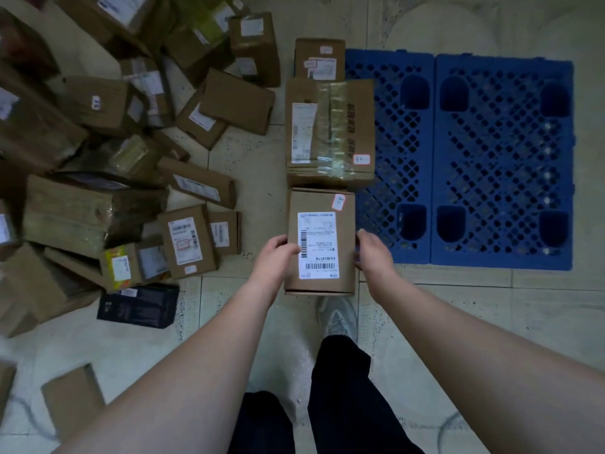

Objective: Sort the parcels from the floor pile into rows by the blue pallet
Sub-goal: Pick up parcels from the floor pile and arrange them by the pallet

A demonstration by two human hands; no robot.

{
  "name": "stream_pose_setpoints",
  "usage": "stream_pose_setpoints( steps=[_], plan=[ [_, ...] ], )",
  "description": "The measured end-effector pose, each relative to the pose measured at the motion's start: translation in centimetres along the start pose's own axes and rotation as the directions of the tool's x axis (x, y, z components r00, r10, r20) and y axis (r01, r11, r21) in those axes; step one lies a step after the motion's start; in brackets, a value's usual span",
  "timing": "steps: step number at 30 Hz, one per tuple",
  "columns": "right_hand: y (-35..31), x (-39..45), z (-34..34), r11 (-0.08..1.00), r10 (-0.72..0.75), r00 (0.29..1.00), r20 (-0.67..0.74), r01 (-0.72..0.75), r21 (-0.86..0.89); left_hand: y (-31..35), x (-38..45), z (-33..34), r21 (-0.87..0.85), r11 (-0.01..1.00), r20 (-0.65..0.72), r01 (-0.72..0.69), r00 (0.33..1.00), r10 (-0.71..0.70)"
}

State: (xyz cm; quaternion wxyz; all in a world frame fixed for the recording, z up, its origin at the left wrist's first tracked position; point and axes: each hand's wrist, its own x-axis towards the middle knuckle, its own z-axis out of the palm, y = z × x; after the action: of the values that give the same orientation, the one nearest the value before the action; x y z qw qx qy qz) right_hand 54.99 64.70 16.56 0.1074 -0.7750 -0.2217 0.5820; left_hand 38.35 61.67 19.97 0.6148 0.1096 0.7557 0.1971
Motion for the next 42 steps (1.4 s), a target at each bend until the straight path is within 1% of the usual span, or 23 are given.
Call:
stream_pose_setpoints(
  steps=[3,5,7,9,11,13,16,18,21,24,26,29,30,31,34,35,37,39,40,42],
  plan=[
    [-0.7,0.9,0.1,1.0,-0.006,1.0,0.027,0.006,0.003,0.6,1.2,0.6,0.035,0.999,0.002,0.007,1.0,-0.007],
    [-1.2,1.6,0.3,0.998,0.006,0.999,0.045,-0.003,-0.062,1.0,2.2,0.9,0.085,0.996,0.012,0.005,1.0,-0.006],
    [-1.7,2.1,0.6,0.99,0.037,0.998,0.058,-0.028,-0.141,1.4,2.7,1.1,0.169,0.985,0.03,0.014,0.999,-0.019],
    [-3.2,1.3,0.7,0.981,0.025,0.998,0.061,-0.013,-0.194,2.0,2.5,1.1,0.238,0.971,0.056,0.005,0.998,-0.019],
    [-5.0,0.0,0.6,0.963,-0.048,0.998,0.032,0.055,-0.265,2.7,1.6,0.6,0.276,0.961,0.047,0.014,0.999,-0.028],
    [-6.8,-1.5,0.7,0.935,-0.151,0.988,-0.001,0.143,-0.324,3.5,0.4,-1.2,0.306,0.951,0.001,0.036,0.999,-0.038],
    [-11.0,-5.0,2.5,0.886,-0.282,0.959,0.036,0.274,-0.373,3.9,-1.3,-5.3,0.304,0.948,-0.069,0.09,0.995,-0.072],
    [-14.0,-6.4,5.4,0.839,-0.352,0.932,0.089,0.356,-0.412,3.8,-1.9,-8.6,0.267,0.956,-0.104,0.12,0.99,-0.095],
    [-17.5,-8.0,11.9,0.769,-0.42,0.89,0.179,0.454,-0.451,2.0,-1.7,-13.6,0.231,0.956,-0.139,0.178,0.979,-0.149],
    [-18.0,-9.2,19.8,0.692,-0.474,0.832,0.29,0.555,-0.461,-1.6,-0.2,-19.2,0.194,0.954,-0.166,0.23,0.966,-0.199],
    [-17.1,-9.6,24.8,0.656,-0.489,0.792,0.365,0.61,-0.446,-4.3,1.2,-22.8,0.182,0.938,-0.169,0.294,0.949,-0.265],
    [-13.9,-9.6,32.7,0.556,-0.46,0.748,0.478,0.663,-0.502,-9.2,3.6,-28.0,0.149,0.922,-0.219,0.357,0.921,-0.322],
    [-12.5,-9.5,35.2,0.519,-0.434,0.746,0.506,0.666,-0.536,-10.6,4.2,-29.6,0.127,0.92,-0.242,0.37,0.911,-0.333],
    [-11.1,-9.2,37.5,0.484,-0.401,0.752,0.523,0.659,-0.575,-12.2,5.0,-31.0,0.114,0.919,-0.252,0.377,0.906,-0.34],
    [-6.6,-7.8,43.3,0.385,-0.259,0.806,0.532,0.591,-0.709,-15.7,7.5,-34.5,0.064,0.931,-0.297,0.36,0.897,-0.327],
    [-5.2,-7.3,44.9,0.346,-0.221,0.81,0.543,0.586,-0.733,-16.6,8.3,-35.3,0.048,0.933,-0.319,0.358,0.89,-0.325],
    [-3.0,-6.1,47.5,0.28,-0.194,0.791,0.58,0.612,-0.74,-17.7,10.2,-36.2,0.079,0.942,-0.366,0.327,0.888,-0.277],
    [-1.4,-4.5,49.5,0.229,-0.182,0.775,0.605,0.631,-0.741,-18.3,12.4,-36.1,0.172,0.95,-0.396,0.26,0.901,-0.175],
    [-0.9,-3.7,50.3,0.219,-0.158,0.781,0.604,0.624,-0.75,-18.3,13.4,-35.8,0.233,0.947,-0.394,0.22,0.912,-0.114],
    [0.2,-2.2,51.4,0.257,-0.099,0.804,0.587,0.59,-0.765,-18.2,15.2,-35.0,0.343,0.926,-0.369,0.158,0.929,-0.021]
  ],
)
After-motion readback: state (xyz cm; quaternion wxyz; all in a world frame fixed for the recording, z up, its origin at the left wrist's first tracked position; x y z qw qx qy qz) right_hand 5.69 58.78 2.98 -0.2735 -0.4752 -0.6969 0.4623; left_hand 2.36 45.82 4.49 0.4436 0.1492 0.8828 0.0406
